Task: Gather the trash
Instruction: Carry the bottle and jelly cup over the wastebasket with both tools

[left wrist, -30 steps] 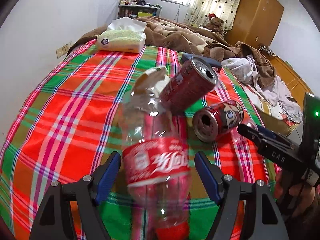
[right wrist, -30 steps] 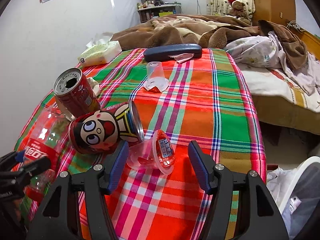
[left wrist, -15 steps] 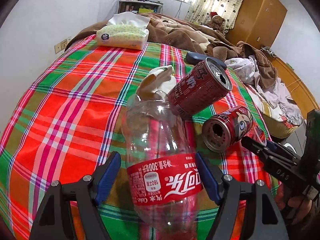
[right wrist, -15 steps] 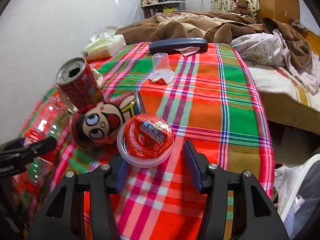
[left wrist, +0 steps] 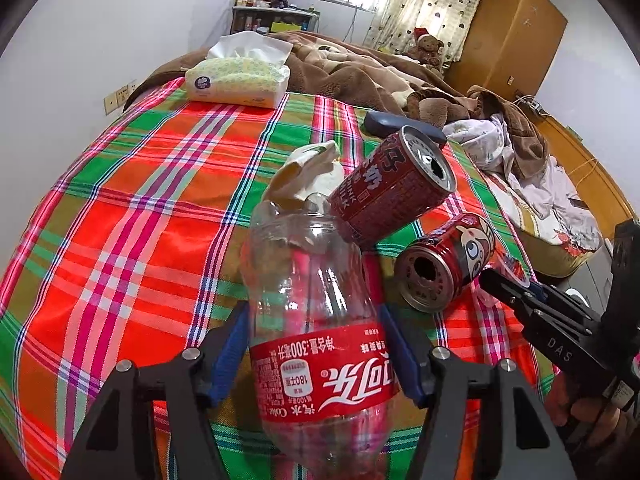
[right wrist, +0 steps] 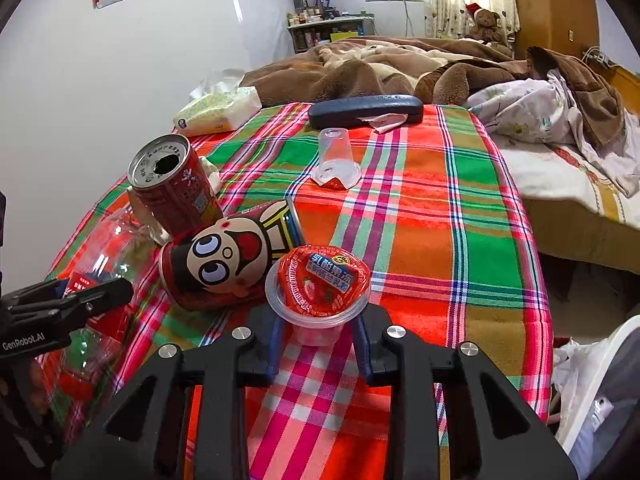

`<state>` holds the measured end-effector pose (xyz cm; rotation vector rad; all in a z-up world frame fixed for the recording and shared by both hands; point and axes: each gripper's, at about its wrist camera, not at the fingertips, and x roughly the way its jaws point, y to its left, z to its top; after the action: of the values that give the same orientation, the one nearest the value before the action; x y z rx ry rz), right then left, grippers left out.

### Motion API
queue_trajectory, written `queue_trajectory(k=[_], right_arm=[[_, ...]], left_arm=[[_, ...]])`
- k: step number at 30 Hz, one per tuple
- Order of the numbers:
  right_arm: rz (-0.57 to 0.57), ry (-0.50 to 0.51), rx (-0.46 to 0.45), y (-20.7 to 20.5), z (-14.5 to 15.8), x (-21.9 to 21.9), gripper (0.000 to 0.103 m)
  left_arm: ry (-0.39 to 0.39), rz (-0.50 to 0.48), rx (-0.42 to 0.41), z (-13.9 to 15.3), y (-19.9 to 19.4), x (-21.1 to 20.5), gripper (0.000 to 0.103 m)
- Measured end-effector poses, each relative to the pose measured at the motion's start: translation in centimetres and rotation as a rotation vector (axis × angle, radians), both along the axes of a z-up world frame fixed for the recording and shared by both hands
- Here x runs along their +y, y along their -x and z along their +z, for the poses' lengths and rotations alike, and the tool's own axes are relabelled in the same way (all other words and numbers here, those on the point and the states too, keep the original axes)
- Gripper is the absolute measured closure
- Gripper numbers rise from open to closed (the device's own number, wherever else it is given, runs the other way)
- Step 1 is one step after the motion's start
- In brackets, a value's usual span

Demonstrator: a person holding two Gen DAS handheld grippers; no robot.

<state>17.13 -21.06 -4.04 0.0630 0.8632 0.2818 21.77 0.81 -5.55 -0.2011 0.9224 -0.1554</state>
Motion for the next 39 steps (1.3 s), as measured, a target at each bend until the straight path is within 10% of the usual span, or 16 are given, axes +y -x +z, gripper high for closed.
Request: queue_trajectory(k=[39], right_arm=[[-0.123,-0.043,-0.110,5.9,3.7,-4.8,0.073]], left_arm=[[-0.010,-0.135,-0.111,5.3,6.5,-6.5,0.040]])
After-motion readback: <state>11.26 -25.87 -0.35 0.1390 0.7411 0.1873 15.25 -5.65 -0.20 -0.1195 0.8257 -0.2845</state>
